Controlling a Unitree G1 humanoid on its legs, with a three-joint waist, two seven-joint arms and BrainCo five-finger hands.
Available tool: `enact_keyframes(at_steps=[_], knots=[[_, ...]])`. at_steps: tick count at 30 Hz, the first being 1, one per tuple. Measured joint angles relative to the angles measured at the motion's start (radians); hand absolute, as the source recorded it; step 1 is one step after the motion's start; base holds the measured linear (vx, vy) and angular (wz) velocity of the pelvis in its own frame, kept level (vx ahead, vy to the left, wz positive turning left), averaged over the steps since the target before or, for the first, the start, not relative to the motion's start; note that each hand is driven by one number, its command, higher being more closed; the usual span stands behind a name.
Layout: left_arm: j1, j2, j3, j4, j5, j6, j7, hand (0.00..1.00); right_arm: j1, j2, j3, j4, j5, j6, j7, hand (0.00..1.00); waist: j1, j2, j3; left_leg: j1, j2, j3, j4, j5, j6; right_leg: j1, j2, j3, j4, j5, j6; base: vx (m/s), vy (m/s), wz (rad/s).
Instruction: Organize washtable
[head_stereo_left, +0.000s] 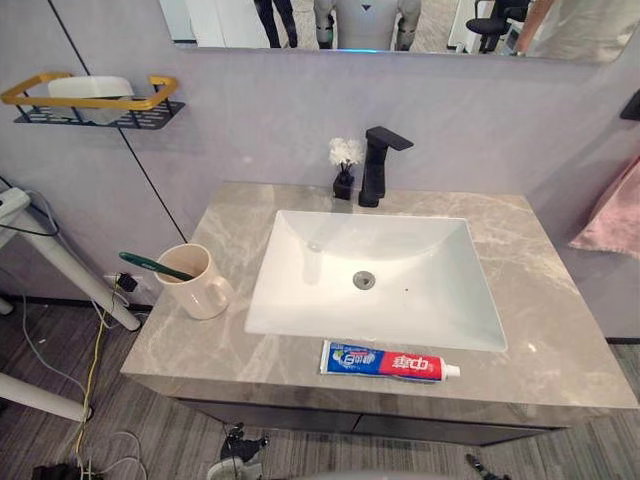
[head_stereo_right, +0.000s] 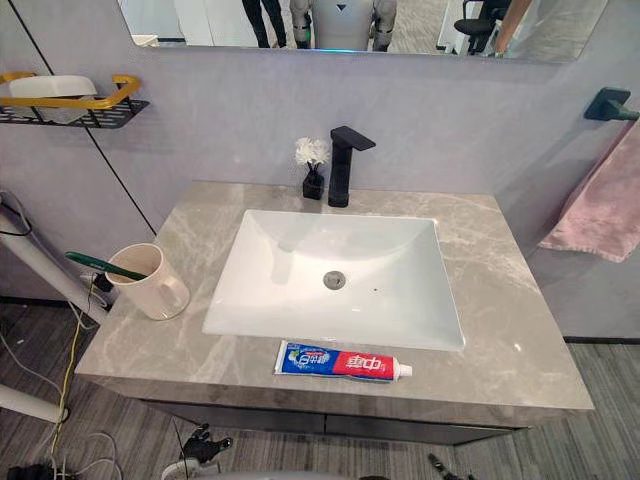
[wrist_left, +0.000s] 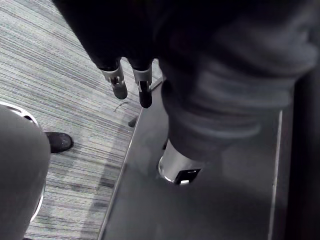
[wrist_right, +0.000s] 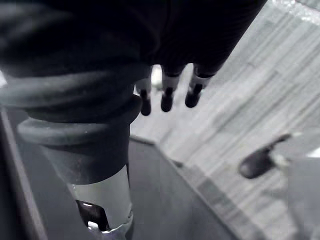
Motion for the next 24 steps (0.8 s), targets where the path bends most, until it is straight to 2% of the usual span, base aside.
enact_keyframes(at_steps=[5,10,15,20,24], knots=[[0.004,0.002,0.005,-0.006,0.001,0.000,0.003,0.00,-0.001,-0.054,-0.126,-0.197,0.003,-0.035,-0.061,0.00,-0.001,-0.001,0.000,0.010,-0.004,0.011,-0.002,-0.005,0.004,0.000,-0.004,0.005,0.001,0.000,0.000,-0.03,-0.003,-0.03],[0.014,-0.001,0.020,-0.011,0.005,0.000,0.013,0.00,-0.015,-0.079,-0.244,-0.366,-0.009,-0.033,-0.128,0.00,-0.005,0.001,-0.003,0.012,-0.003,0.025,-0.003,-0.005,0.004,-0.012,-0.004,0.022,0.014,0.000,0.000,-0.04,-0.013,-0.08],[0.040,-0.001,0.020,-0.010,0.016,0.000,0.022,0.00,-0.025,-0.115,-0.339,-0.657,-0.098,-0.031,-0.229,0.00,-0.051,0.014,-0.013,0.009,-0.005,0.019,-0.002,-0.006,0.006,-0.016,-0.004,0.020,0.017,0.000,0.001,-0.02,-0.010,-0.02],[0.047,-0.003,-0.006,-0.009,0.041,0.000,0.022,0.00,-0.018,-0.116,-0.399,-0.819,-0.196,-0.031,-0.303,0.00,-0.061,0.006,-0.039,-0.007,-0.005,-0.009,0.002,-0.006,0.006,-0.017,-0.007,-0.002,0.019,-0.005,0.007,0.01,-0.026,0.15],[0.048,0.002,-0.051,0.000,0.050,0.000,0.020,0.00,-0.069,-0.117,-0.393,-0.936,-0.241,-0.036,-0.315,0.00,-0.074,0.009,-0.051,-0.007,-0.006,-0.024,0.013,-0.006,0.006,-0.012,-0.009,-0.006,0.025,-0.005,0.007,-0.01,-0.011,0.03]])
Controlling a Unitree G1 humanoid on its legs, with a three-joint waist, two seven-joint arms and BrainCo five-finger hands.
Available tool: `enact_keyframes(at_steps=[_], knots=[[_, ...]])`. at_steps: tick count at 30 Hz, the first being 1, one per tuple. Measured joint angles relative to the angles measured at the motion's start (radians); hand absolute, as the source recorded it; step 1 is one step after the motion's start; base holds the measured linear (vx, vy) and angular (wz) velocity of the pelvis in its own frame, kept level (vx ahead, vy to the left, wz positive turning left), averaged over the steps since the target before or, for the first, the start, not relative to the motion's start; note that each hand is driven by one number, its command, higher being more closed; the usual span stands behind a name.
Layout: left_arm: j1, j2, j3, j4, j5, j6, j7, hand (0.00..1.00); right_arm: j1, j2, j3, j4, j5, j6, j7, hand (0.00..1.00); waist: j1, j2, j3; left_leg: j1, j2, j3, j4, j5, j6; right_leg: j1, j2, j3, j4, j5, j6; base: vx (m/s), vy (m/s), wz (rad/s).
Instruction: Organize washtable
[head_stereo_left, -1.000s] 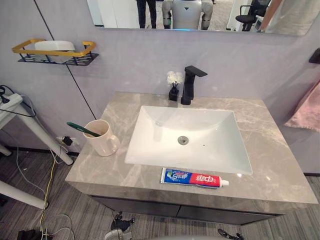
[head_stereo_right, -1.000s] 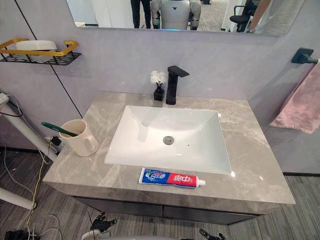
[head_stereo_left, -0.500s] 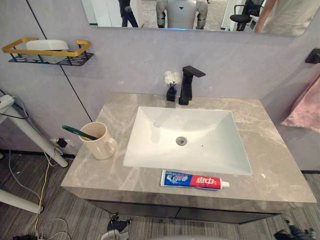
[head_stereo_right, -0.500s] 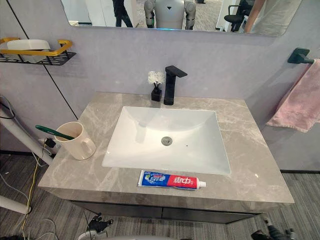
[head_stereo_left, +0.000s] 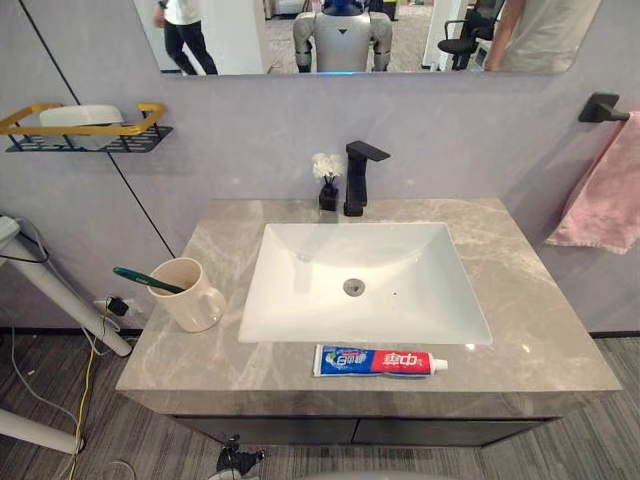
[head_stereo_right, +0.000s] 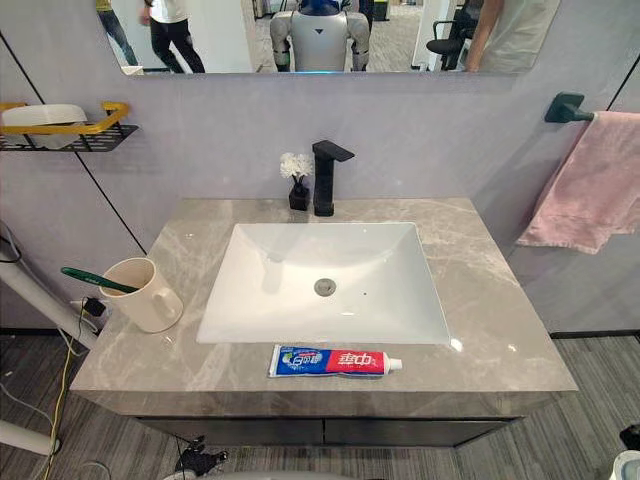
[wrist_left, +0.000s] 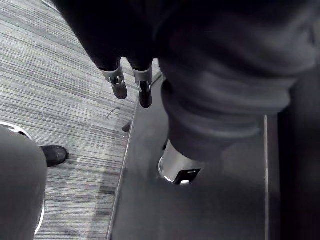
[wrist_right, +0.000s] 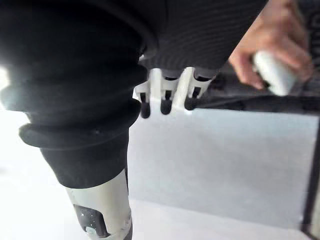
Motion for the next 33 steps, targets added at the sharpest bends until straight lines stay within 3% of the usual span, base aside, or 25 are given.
enact_keyframes(at_steps=[2,4,7,11,12,19,22,29,33], knots=[[0.000,0.009,-0.030,0.003,0.000,0.000,-0.003,0.00,-0.036,-0.018,0.048,-0.043,0.000,-0.008,0.003,0.00,-0.008,0.000,0.000,0.003,0.000,-0.008,0.011,-0.002,0.002,0.006,-0.002,0.001,0.005,0.000,0.000,-0.05,-0.017,0.00],[-0.004,0.017,-0.053,0.013,0.000,-0.004,-0.007,0.00,-0.059,-0.070,0.132,-0.065,0.002,-0.044,0.032,0.00,-0.008,0.002,-0.002,0.005,-0.001,-0.014,0.023,-0.007,0.005,0.010,-0.004,0.001,0.009,0.000,0.000,-0.08,-0.010,0.00],[-0.009,0.025,-0.081,0.021,0.000,-0.015,-0.018,0.00,-0.113,-0.181,0.332,-0.119,0.030,-0.097,0.111,0.00,-0.006,0.004,-0.002,0.002,-0.006,-0.033,0.038,-0.015,0.006,0.012,-0.011,-0.001,0.017,-0.003,0.000,-0.11,-0.002,0.05],[-0.017,0.033,-0.115,0.021,0.000,-0.027,-0.040,0.00,-0.174,-0.290,0.633,-0.183,0.103,-0.170,0.274,0.00,0.025,0.000,-0.003,-0.014,-0.009,-0.068,0.036,-0.014,0.006,0.007,-0.019,-0.023,0.026,-0.004,-0.003,-0.09,-0.016,0.18],[-0.017,0.036,-0.123,0.021,0.000,-0.039,-0.049,0.00,-0.203,-0.300,0.743,-0.194,0.145,-0.181,0.353,0.00,0.032,-0.001,-0.004,-0.021,-0.011,-0.080,0.035,-0.003,0.010,0.003,-0.021,-0.032,0.027,-0.001,0.002,-0.03,-0.017,0.22],[-0.024,0.038,-0.125,0.017,-0.002,-0.052,-0.079,0.00,-0.261,-0.349,1.074,-0.200,0.277,-0.172,0.604,0.00,0.061,-0.008,-0.004,-0.042,-0.026,-0.127,0.026,0.018,0.021,0.017,-0.025,-0.078,0.007,0.003,0.006,0.02,0.000,0.21],[-0.028,0.047,-0.125,0.017,-0.002,-0.058,-0.093,0.00,-0.290,-0.398,1.145,-0.169,0.277,-0.169,0.661,0.00,0.064,-0.022,0.004,-0.050,-0.026,-0.138,0.028,0.018,0.021,0.018,-0.024,-0.085,0.002,0.004,0.004,0.00,-0.004,0.09],[-0.051,0.075,-0.125,0.019,-0.002,-0.064,-0.101,0.00,-0.298,-0.509,1.345,-0.093,0.229,-0.109,0.794,0.00,0.075,-0.057,0.036,-0.056,-0.028,-0.156,0.034,0.018,0.021,0.029,-0.025,-0.104,-0.009,0.008,0.006,-0.03,-0.005,0.07],[-0.059,0.077,-0.131,0.020,-0.001,-0.064,-0.112,0.00,-0.331,-0.554,1.424,-0.074,0.173,-0.092,0.841,0.00,0.074,-0.051,0.051,-0.068,-0.033,-0.154,0.037,0.018,0.021,0.016,-0.029,-0.103,-0.009,0.012,0.009,-0.01,0.003,-0.01]])
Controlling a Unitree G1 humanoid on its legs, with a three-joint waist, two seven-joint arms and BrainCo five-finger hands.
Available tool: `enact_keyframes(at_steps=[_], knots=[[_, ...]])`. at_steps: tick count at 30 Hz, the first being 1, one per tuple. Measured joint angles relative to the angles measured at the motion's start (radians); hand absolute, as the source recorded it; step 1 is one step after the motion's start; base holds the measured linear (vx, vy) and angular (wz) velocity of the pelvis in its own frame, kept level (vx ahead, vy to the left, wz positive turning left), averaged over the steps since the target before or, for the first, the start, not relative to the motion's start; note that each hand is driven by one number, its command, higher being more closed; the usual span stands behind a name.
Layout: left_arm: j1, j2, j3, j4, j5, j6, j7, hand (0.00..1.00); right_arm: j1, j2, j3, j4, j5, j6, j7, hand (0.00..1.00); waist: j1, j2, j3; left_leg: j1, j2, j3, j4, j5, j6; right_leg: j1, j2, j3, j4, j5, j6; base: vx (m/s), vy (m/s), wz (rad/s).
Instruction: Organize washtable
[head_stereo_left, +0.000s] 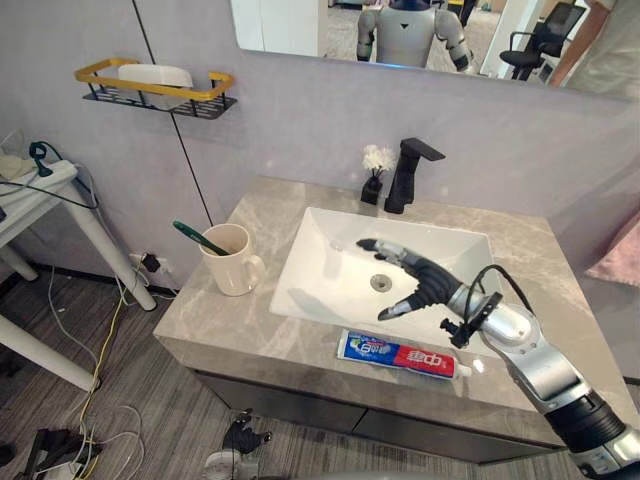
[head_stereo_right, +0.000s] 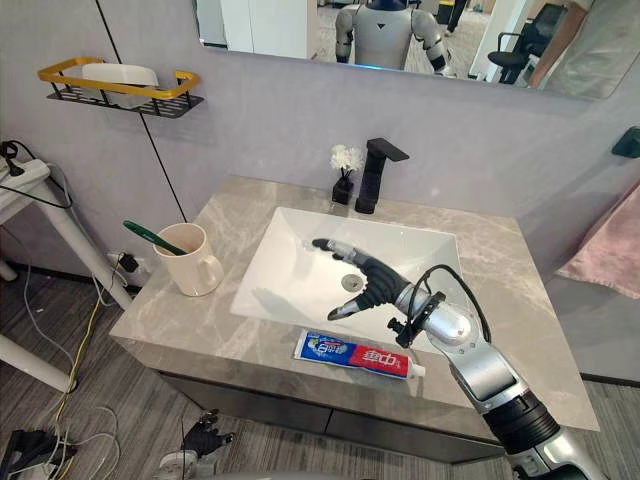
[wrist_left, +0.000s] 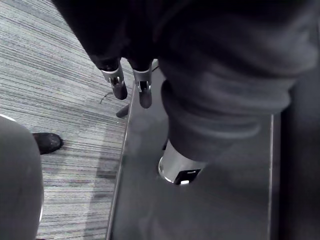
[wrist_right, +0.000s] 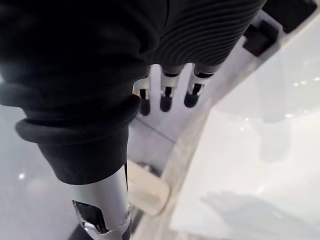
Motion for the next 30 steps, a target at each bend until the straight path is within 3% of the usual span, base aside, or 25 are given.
enact_keyframes(at_steps=[4,13,30], knots=[[-0.008,0.007,-0.035,0.000,0.000,0.000,0.000,0.00,-0.014,-0.044,0.067,0.026,-0.078,0.020,0.027,0.00,0.000,0.013,0.011,-0.005,0.001,0.002,0.004,-0.001,0.000,-0.003,0.001,0.004,-0.003,0.002,-0.001,0.00,0.001,-0.02],[-0.018,0.010,-0.065,0.006,0.000,0.006,-0.001,0.00,0.048,-0.047,0.078,0.037,-0.322,0.019,0.019,0.00,-0.001,0.023,0.018,0.007,0.007,0.018,0.008,-0.002,0.001,-0.002,0.005,0.026,-0.004,0.010,-0.004,-0.03,0.000,-0.07],[-0.032,0.009,-0.074,0.023,0.000,0.022,-0.017,0.00,0.156,-0.027,0.060,0.017,-0.485,-0.004,0.024,0.00,-0.002,0.038,0.024,0.006,0.009,0.024,0.023,-0.002,0.001,0.000,0.006,0.030,-0.003,0.020,-0.004,-0.04,0.001,-0.02]])
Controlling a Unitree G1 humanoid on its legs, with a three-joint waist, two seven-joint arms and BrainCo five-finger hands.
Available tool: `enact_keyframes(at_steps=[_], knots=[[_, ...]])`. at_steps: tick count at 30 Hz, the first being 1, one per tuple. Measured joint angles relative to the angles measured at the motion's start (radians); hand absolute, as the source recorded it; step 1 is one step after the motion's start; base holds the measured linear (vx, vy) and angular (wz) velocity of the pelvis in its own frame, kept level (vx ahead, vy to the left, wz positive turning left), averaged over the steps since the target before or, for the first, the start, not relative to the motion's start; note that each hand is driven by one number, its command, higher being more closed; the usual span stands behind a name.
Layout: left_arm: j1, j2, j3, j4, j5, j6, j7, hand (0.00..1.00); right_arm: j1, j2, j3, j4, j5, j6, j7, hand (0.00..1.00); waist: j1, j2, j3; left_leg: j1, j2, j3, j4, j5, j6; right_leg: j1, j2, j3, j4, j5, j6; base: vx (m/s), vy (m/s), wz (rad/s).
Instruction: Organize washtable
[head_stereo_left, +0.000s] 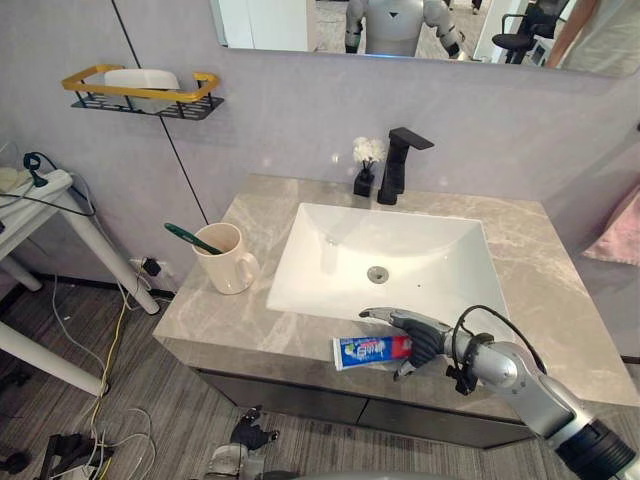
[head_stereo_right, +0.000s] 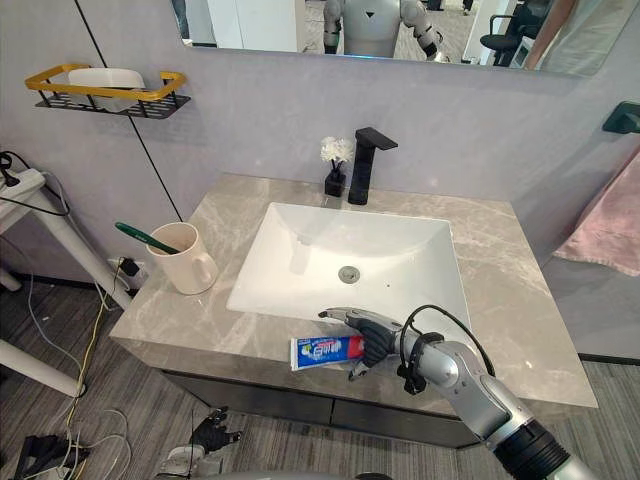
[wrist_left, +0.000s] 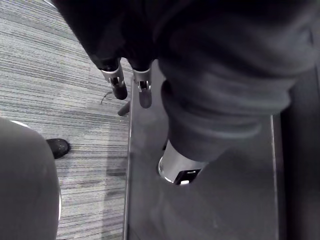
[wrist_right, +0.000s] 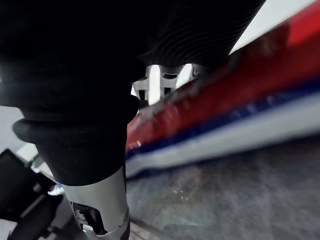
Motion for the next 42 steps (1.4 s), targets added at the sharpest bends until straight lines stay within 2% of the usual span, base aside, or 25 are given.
enact_keyframes(at_steps=[5,6,12,18,36,41,42], knots=[[-0.001,-0.001,-0.002,0.001,0.000,0.001,-0.005,0.00,0.020,0.017,-0.022,0.000,-0.051,-0.020,-0.003,0.00,-0.001,0.008,0.003,-0.007,0.000,-0.004,0.001,0.000,0.000,0.003,0.002,-0.003,-0.015,0.007,0.002,0.00,-0.001,0.01],[-0.001,-0.001,-0.002,0.001,0.000,0.001,-0.005,0.00,0.025,0.022,-0.028,0.000,-0.060,-0.020,-0.003,1.00,-0.002,0.008,0.003,-0.006,0.000,-0.006,0.002,0.000,0.000,0.004,0.002,-0.004,-0.015,0.007,0.002,-0.01,-0.003,0.04],[-0.001,-0.001,-0.001,0.004,-0.001,0.002,-0.005,0.00,0.044,0.029,-0.043,-0.012,-0.119,-0.039,-0.039,1.00,-0.004,0.009,0.002,-0.006,0.000,-0.008,0.005,0.000,0.000,0.007,0.002,-0.004,-0.015,0.007,0.001,-0.01,0.000,0.00],[-0.003,-0.003,-0.001,0.005,-0.012,0.001,-0.005,0.00,0.041,0.038,-0.077,-0.014,-0.121,-0.038,-0.070,1.00,0.001,0.013,0.004,-0.008,-0.001,-0.012,0.004,0.000,0.000,0.008,0.001,-0.005,-0.017,0.007,0.001,0.00,0.000,0.00],[0.000,-0.003,0.004,0.011,-0.066,0.002,-0.005,0.00,0.026,0.038,-0.112,-0.032,-0.112,-0.035,-0.073,1.00,-0.002,0.019,0.008,-0.008,-0.001,-0.022,0.003,-0.001,-0.001,0.017,0.003,-0.011,-0.028,0.007,0.002,0.00,-0.001,0.01],[0.018,-0.006,0.079,0.011,-0.108,0.002,-0.005,0.00,0.026,0.039,-0.175,-0.094,-0.073,-0.035,-0.111,1.00,-0.006,0.029,0.013,-0.008,-0.001,-0.023,0.002,-0.001,-0.001,0.017,0.004,-0.011,-0.029,0.008,0.002,0.00,0.000,0.00],[0.037,-0.003,0.125,0.010,-0.126,0.001,-0.003,0.00,0.026,0.041,-0.201,-0.120,-0.058,-0.036,-0.121,1.00,-0.010,0.031,0.014,-0.008,0.000,-0.022,0.001,-0.001,-0.001,0.017,0.004,-0.011,-0.030,0.008,0.002,0.00,0.000,0.00]])
